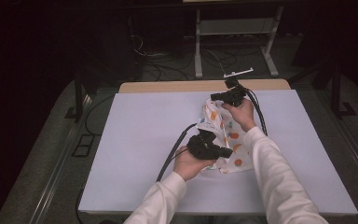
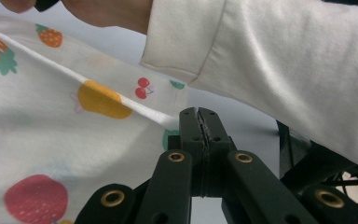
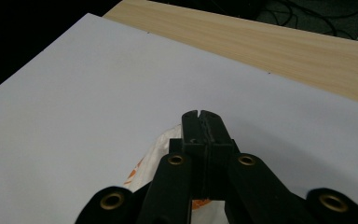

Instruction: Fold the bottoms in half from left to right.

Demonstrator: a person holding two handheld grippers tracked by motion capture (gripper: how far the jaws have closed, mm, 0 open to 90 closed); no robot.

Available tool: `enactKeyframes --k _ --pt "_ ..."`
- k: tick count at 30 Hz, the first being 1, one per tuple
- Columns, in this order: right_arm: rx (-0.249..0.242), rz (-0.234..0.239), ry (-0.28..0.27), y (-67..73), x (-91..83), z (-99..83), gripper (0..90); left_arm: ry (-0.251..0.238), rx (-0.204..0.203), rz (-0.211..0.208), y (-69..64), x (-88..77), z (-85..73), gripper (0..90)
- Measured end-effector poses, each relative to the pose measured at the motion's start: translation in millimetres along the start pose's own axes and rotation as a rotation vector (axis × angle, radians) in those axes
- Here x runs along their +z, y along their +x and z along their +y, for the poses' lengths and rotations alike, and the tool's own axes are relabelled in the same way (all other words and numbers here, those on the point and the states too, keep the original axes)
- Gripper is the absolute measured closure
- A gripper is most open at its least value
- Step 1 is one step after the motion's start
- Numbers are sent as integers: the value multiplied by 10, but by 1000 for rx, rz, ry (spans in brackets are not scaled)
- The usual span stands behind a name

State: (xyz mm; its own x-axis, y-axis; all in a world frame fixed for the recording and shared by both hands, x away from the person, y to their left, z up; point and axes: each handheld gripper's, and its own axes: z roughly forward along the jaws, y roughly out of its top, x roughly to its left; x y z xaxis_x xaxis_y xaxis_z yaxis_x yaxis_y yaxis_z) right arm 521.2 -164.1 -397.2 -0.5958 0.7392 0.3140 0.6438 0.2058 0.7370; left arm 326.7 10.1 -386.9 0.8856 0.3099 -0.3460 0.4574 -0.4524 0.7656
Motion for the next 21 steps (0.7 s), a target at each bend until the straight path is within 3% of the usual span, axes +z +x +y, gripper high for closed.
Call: enactKeyframes --k 12,21 --pt "-35 5 15 -154 -48 -16 882 -13 -19 -1 3 305 46 892" --pt "-94 17 32 -263 -74 -77 882 6 -29 21 -29 497 60 892"
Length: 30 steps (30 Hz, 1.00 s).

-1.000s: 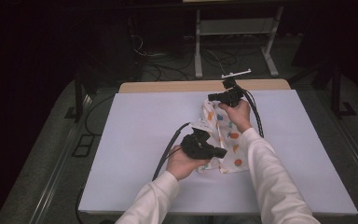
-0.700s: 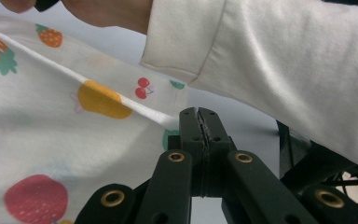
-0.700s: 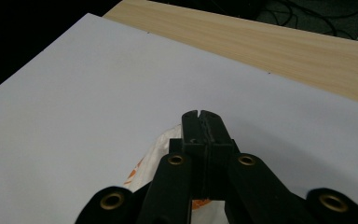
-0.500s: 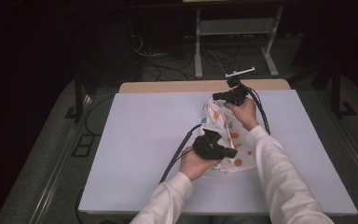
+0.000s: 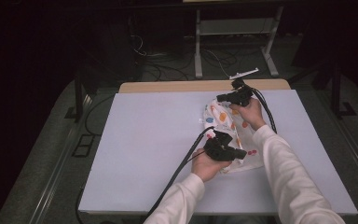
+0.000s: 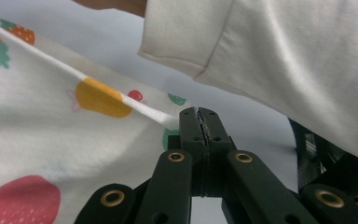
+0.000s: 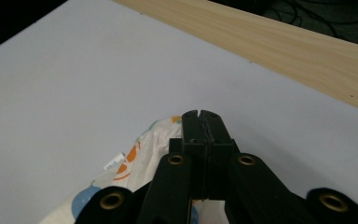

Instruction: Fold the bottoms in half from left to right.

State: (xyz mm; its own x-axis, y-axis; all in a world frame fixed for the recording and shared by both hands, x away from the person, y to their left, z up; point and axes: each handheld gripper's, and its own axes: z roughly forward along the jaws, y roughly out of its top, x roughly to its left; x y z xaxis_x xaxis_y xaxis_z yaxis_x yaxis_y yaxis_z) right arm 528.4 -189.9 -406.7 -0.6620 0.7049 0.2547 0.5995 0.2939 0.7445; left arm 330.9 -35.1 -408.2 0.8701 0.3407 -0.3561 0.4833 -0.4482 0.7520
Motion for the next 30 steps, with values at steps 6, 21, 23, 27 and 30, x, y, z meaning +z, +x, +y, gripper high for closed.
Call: enactKeyframes --k 6,21,23,27,30 --pt "-7 0 7 -81 -46 -64 881 22 -21 19 -33 136 30 892" --pt "-34 -38 -4 -284 -174 -209 882 39 -70 40 -42 545 131 891" --pt "-38 -41 -3 -301 -175 -227 882 38 -75 39 -39 576 141 891" --pt "-32 -41 -4 -310 -183 -245 881 46 -67 43 -43 623 159 890" --pt "-45 -47 9 -293 -191 -238 881 51 -68 47 -45 644 178 890"
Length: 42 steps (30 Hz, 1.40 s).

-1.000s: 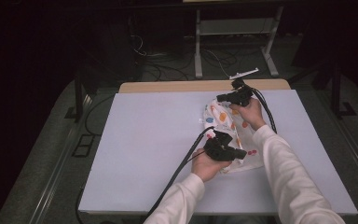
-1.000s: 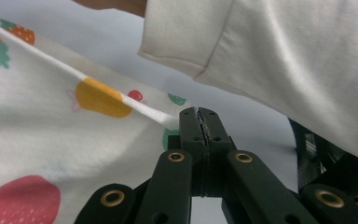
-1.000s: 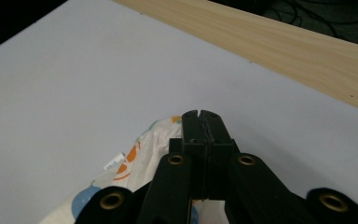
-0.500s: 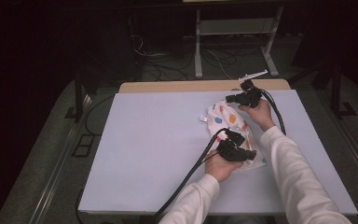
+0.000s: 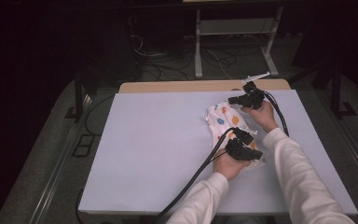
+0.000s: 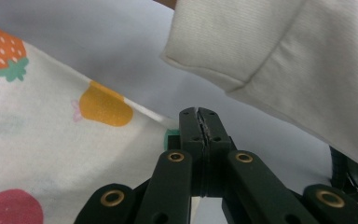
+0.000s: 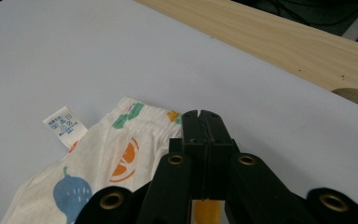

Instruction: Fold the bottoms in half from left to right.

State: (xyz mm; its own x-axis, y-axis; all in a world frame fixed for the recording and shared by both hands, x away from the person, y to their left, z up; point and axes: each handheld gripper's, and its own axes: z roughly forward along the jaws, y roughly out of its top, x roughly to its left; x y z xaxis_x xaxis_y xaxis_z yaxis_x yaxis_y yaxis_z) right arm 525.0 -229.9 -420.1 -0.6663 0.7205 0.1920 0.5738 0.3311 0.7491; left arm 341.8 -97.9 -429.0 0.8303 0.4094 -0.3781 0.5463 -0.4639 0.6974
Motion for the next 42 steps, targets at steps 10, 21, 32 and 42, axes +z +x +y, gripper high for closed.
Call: enactKeyframes --k 10,21,32,42 --pt "7 -13 -3 17 -16 26 881 21 -2 -9 -11 116 12 891" --pt "33 -3 -3 -7 -25 -20 873 20 -18 -36 27 210 8 881" --pt "161 -45 -43 -28 -228 -105 301 -96 22 -64 -5 177 -46 439" --pt "237 -16 -72 10 -439 -216 0 -186 11 -27 86 -108 -135 62"
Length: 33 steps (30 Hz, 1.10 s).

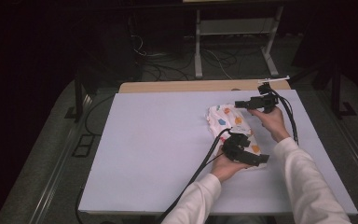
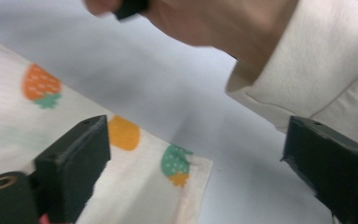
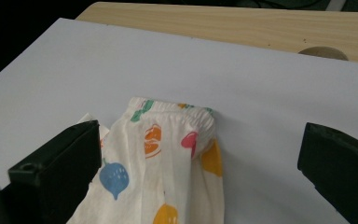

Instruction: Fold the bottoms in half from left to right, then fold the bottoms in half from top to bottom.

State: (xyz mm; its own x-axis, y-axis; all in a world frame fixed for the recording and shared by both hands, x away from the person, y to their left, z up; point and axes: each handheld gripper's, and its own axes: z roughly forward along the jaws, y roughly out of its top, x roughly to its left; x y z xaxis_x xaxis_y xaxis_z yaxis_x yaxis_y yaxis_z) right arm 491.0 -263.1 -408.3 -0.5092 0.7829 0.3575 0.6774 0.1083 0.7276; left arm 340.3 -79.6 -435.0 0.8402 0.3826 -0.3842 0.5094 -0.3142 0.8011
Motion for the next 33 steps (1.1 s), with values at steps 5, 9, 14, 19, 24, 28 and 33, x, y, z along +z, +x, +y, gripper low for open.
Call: enactKeyframes --k 5,9,14,19,24,28,33 --pt "9 7 -21 -24 -67 -62 0 -4 27 41 47 -171 1 24" --pt "2 7 -35 -34 -102 -97 0 -2 43 62 93 -276 11 5" --pt "-12 16 -38 -36 -135 -136 0 2 64 88 162 -391 26 0" --pt "-11 22 -44 -38 -186 -164 0 11 86 114 202 -463 42 0" --pt "-21 27 -47 -30 -230 -188 0 32 116 146 243 -526 63 0" --pt "-24 31 -50 -25 -253 -204 0 42 119 161 301 -572 83 0" --pt "-31 36 -45 -14 -273 -205 0 57 136 177 372 -632 120 0"
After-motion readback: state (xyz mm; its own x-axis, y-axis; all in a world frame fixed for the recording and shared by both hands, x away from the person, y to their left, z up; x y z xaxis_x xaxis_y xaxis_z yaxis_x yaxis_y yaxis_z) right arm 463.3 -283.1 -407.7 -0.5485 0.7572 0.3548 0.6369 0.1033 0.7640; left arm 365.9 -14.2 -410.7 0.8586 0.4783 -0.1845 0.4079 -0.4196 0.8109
